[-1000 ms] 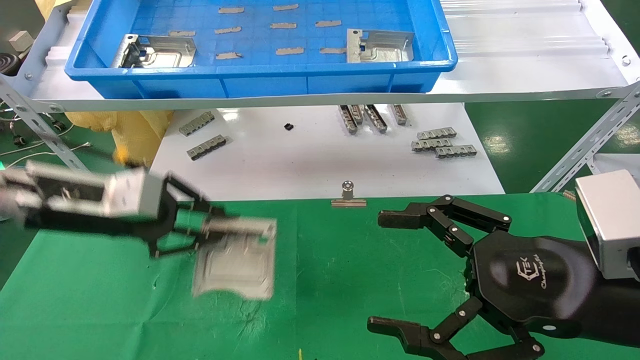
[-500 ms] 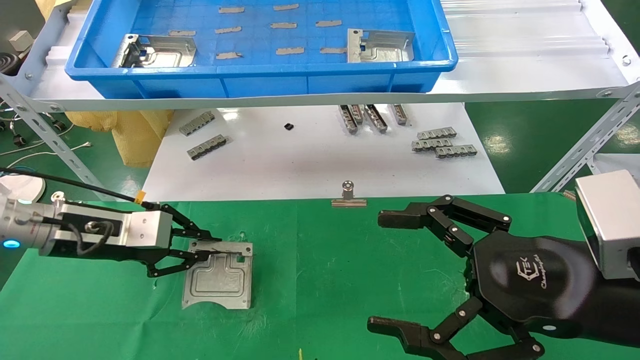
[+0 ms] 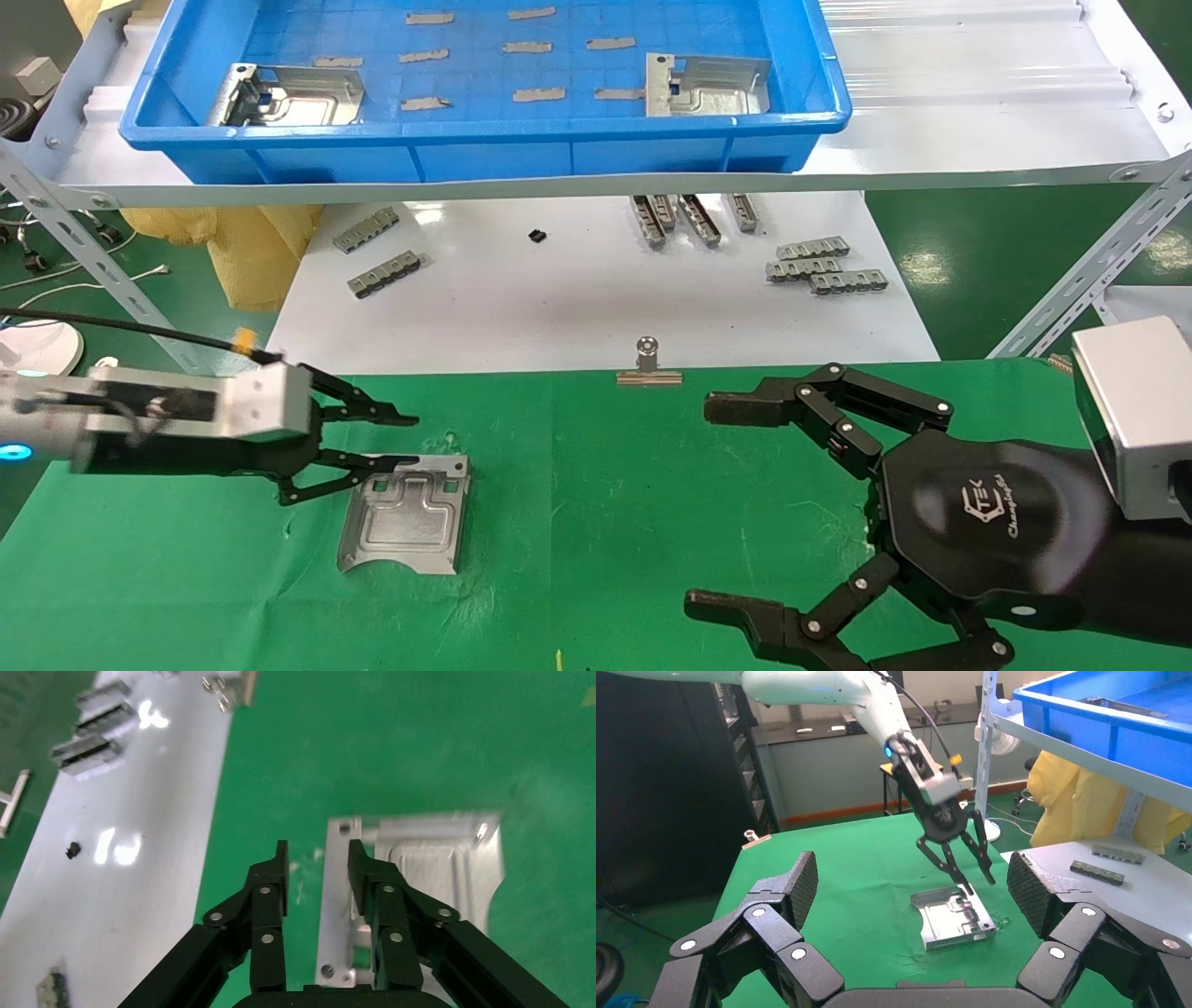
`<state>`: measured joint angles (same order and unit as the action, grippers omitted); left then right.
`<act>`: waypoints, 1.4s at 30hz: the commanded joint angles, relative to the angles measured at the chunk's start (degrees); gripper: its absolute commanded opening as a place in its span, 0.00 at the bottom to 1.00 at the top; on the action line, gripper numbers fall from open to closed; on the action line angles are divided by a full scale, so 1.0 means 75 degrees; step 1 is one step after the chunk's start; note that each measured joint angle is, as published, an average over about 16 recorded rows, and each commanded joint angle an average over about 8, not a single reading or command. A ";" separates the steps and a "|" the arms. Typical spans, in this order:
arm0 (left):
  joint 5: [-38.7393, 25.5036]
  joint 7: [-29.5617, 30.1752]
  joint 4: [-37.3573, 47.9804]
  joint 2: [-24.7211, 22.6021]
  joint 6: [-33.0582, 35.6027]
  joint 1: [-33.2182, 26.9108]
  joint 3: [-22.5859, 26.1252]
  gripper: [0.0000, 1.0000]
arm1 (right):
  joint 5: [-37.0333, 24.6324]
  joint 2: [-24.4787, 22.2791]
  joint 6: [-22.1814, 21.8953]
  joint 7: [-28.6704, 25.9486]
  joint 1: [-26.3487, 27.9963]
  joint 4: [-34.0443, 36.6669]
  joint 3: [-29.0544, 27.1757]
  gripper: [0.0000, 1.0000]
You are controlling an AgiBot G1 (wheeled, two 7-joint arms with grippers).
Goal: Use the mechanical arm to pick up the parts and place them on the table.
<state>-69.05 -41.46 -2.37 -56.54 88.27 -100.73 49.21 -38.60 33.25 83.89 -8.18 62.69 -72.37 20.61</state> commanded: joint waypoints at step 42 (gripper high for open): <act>0.1917 0.3155 -0.2881 0.1263 0.0245 0.2154 -0.1904 1.00 | 0.0004 -0.0001 -0.0002 0.0002 0.0000 0.0003 0.0002 1.00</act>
<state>-54.66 -17.77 -24.03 -47.05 90.10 -84.55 34.91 -38.57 33.25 83.88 -8.16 62.69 -72.35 20.62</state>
